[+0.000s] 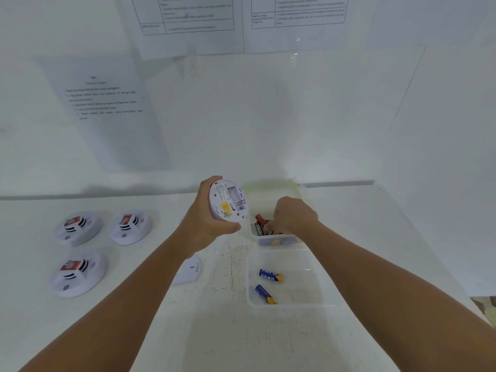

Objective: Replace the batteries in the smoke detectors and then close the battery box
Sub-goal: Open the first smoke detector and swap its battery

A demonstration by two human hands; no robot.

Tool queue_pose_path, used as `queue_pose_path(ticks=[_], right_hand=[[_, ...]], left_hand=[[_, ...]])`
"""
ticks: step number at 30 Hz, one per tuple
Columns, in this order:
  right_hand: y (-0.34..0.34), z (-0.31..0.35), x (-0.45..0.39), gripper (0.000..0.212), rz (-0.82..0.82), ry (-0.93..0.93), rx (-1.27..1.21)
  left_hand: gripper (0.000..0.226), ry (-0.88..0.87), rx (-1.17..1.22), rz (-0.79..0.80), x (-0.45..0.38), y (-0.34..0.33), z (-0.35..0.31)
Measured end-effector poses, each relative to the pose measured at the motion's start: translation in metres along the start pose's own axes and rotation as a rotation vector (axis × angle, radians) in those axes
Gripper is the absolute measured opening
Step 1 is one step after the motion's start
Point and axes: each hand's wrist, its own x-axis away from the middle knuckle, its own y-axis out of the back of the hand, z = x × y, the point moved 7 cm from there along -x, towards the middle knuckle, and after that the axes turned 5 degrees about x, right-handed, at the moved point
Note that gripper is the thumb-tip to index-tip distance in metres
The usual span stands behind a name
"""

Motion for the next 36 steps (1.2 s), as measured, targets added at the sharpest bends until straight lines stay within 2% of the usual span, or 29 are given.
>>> queue_pose_path(ticks=[5,10,13,20,23,25,30,36], right_hand=[[0.004,0.002,0.008,0.019,-0.110,0.051,-0.217],[0.049,0.026,0.028,0.021,-0.355,0.225,-0.694],[0.064,0.049,0.038,0.021,-0.385,0.329,-0.803],[0.060,0.077,0.049,0.019,-0.418,0.494,-0.713],[0.054,0.085,0.051,0.013,-0.454,0.545,-0.573],[0.047,0.088,0.052,0.020,-0.488,0.576,-0.488],[0.035,0.086,0.060,0.043,-0.509,0.634,-0.462],[0.035,0.086,0.065,0.048,-0.533,0.656,-0.450]], left_hand=[[0.104,0.001,0.001,0.008,0.003,0.005,0.002],[0.103,-0.004,-0.014,0.037,0.010,0.009,-0.002],[0.101,-0.020,-0.023,0.043,0.012,0.009,-0.007],[0.102,-0.077,0.007,0.042,0.018,0.012,-0.019],[0.101,-0.086,0.020,0.019,0.022,0.015,-0.021],[0.100,-0.095,0.034,0.003,0.024,0.017,-0.023],[0.099,-0.113,0.027,-0.022,0.026,0.021,-0.025],[0.099,-0.128,0.041,-0.074,0.026,0.018,-0.028]])
